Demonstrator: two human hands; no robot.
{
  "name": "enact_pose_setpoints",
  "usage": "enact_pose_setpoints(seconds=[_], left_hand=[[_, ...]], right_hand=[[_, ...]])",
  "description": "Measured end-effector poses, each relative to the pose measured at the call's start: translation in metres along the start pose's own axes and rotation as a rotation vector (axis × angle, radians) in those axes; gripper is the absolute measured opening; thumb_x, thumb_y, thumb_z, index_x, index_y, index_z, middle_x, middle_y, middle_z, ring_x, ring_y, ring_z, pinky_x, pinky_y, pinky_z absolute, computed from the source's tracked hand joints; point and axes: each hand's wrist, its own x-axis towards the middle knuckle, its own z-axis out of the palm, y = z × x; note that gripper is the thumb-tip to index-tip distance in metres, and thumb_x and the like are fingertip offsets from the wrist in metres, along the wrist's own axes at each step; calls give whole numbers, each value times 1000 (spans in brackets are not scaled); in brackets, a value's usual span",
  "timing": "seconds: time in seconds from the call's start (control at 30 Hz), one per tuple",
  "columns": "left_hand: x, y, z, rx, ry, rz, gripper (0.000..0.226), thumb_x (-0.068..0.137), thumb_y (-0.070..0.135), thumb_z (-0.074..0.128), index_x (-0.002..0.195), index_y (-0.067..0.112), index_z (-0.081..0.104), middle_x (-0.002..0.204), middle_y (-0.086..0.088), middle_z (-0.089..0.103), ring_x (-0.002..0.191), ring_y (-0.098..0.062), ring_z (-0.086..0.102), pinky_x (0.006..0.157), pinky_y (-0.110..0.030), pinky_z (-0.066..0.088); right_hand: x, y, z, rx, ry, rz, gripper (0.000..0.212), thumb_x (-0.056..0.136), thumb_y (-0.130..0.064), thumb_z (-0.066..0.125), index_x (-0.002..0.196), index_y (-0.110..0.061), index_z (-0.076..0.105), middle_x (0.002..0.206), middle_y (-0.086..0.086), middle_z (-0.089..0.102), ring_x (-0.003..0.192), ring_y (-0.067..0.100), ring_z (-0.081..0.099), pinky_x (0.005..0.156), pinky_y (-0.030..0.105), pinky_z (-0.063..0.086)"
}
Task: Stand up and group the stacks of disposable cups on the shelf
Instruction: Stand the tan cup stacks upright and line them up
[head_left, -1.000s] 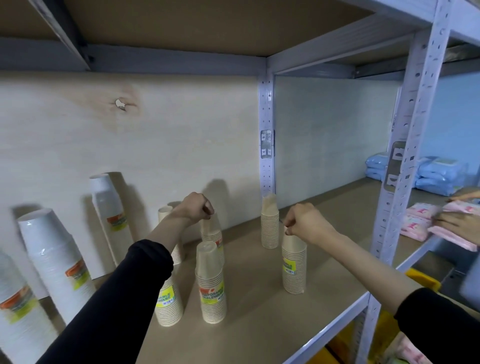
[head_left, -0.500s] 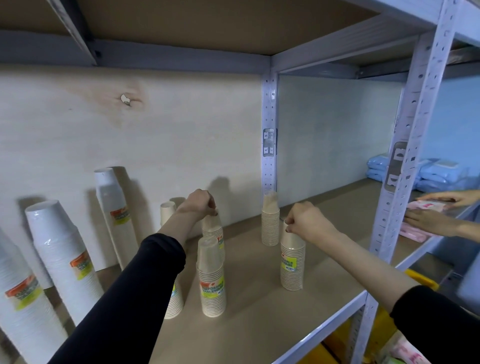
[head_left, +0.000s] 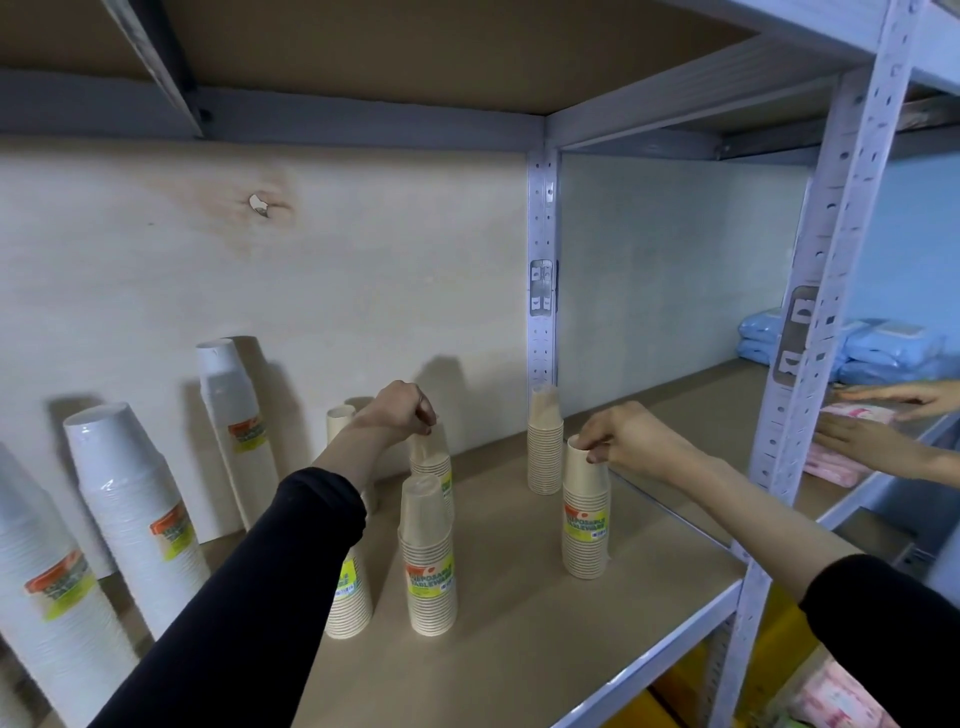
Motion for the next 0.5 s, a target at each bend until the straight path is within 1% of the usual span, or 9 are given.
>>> enact_pose_setpoints(seconds=[0.07,0.1,0.13,0.17,0.23,0.3,0.37,0.43,0.5], left_hand=[[-1,-1,-1,-5,-9,22,24,79,-1,66,102,-2,72,113,-16,70,108,-26,63,66,-4,37],[-1,-2,-1,-7,-11,30,23,79,-1,65,102,-2,72,112,-17,70,107,-27,63,60,-3,37],[-2,-2,-1,-4,-14,37,23,80,-2,65,102,-3,72,113,-17,70,107,-27,63,57,-5,36],[-1,-2,-1,5,-20,44,23,80,-1,64,102,-3,71,114,-17,69,108,-28,62,58,-6,35],[-1,-2,1,32,-20,54,24,83,1,62,105,-2,70,117,-15,67,110,-26,61,74,-12,40],[-1,-2,2,52,-6,56,24,84,4,61,107,-1,69,119,-13,66,111,-25,60,87,-21,43],[-2,-2,1,61,13,68,23,86,8,60,107,1,69,118,-12,66,110,-24,60,90,-23,43],[-3,-4,-4,55,43,84,22,88,11,58,104,1,70,114,-12,68,108,-24,61,88,-22,43],[-4,-7,-12,50,82,79,21,88,9,56,101,0,70,112,-14,69,106,-25,62,88,-25,44]], right_hand=[[0,1,0,-18,-4,-12,28,81,-1,65,109,0,69,121,10,67,115,18,59,92,14,38],[1,1,-1,-28,-3,-18,28,81,-1,64,108,-1,70,120,9,67,115,18,60,88,12,37],[2,1,-1,-41,-7,-20,27,82,-2,64,108,-2,70,119,9,67,113,18,60,86,12,36],[3,2,-1,-60,-17,-20,26,82,-4,63,107,-3,70,118,9,67,112,19,60,86,14,38],[6,2,-2,-94,-50,-13,25,82,-8,64,106,-6,70,114,8,68,104,18,61,86,19,41],[10,1,-5,-89,-70,-8,26,81,-13,65,106,-9,71,111,7,69,94,13,59,81,19,42],[16,-2,-9,-74,-55,-14,26,81,-16,66,106,-10,71,109,7,70,94,13,60,81,18,42],[26,-6,-14,-89,-13,-30,27,82,-16,65,108,-8,70,110,8,70,101,17,63,83,19,43],[36,-11,-18,-96,38,-51,28,84,-15,63,110,-6,69,112,9,69,103,18,62,79,17,40]])
